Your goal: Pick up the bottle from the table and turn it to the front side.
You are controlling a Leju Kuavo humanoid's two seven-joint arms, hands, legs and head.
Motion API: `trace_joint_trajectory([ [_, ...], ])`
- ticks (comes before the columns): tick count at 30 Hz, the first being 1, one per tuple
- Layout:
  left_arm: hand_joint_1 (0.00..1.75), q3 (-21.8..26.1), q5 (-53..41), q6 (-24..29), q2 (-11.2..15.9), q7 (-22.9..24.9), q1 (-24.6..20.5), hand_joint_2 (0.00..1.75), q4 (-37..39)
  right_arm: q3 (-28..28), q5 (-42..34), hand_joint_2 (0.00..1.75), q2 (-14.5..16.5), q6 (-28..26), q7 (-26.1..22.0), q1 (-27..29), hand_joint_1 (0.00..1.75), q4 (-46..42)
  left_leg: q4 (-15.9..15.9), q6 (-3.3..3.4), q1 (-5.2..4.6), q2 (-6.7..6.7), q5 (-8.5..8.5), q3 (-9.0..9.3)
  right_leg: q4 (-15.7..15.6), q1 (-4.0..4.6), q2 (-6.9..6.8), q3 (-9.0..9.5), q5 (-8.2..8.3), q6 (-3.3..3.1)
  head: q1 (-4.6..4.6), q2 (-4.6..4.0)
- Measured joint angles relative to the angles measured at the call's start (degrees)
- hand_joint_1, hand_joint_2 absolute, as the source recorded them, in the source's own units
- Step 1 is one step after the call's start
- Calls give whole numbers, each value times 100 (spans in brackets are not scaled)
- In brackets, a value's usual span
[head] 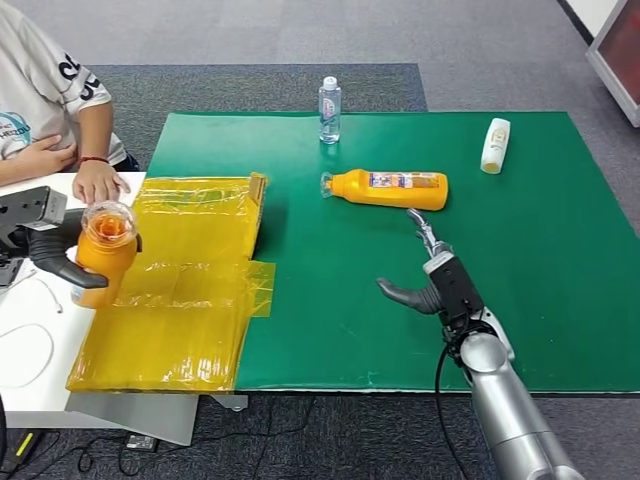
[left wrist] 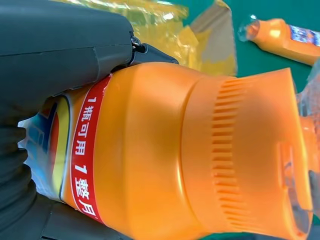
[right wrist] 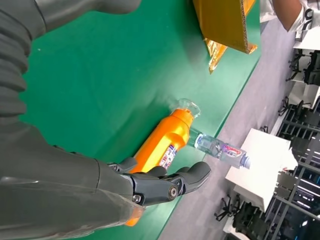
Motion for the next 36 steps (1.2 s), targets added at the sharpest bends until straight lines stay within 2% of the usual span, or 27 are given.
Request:
trace_joint_trajectory([
  [5, 175, -282, -32, 277, 164, 301, -202, 175, -115, 51, -15, 175, 9, -52, -15, -32, 0, 18, 0, 1, 1, -1, 1, -2, -2, 1, -1, -3, 0, 1, 0, 0],
  [9, 175, -504, -142, 704, 107, 513, -432, 175, -92, 52, -6, 175, 24, -116, -35, -32, 0, 21, 0, 1, 2, -1, 2, -4, -2, 1, 0, -6, 3, 1, 0, 0],
  [14, 175, -727, -399, 1336, -240, 472, -591, 175, 201, 55, 40, 175, 57, -198, -45, -32, 0, 21, 0, 2, 1, -1, 4, -8, -2, 1, -1, -8, 8, 1, 1, 0],
  [21, 175, -821, -754, 2144, -777, 154, -471, 175, 693, 51, 53, 175, 65, -321, -27, 12, 0, 4, 1, -2, 1, 0, 8, -18, -2, 0, 1, -21, 16, -2, 1, 0],
  [29, 175, -554, -829, 2144, -990, -169, -81, 175, 922, 46, 55, 175, 66, -319, -5, 87, 0, -29, 1, -8, 1, 2, 12, -29, -1, 1, 4, -37, 17, -5, -1, 0],
  [36, 175, -34, -854, 2044, -1063, -647, 298, 175, 1042, 49, 55, 175, 85, -290, 5, 93, 0, -29, 1, -8, 1, 2, 12, -30, -1, 1, 4, -37, 16, -5, 1, 0],
])
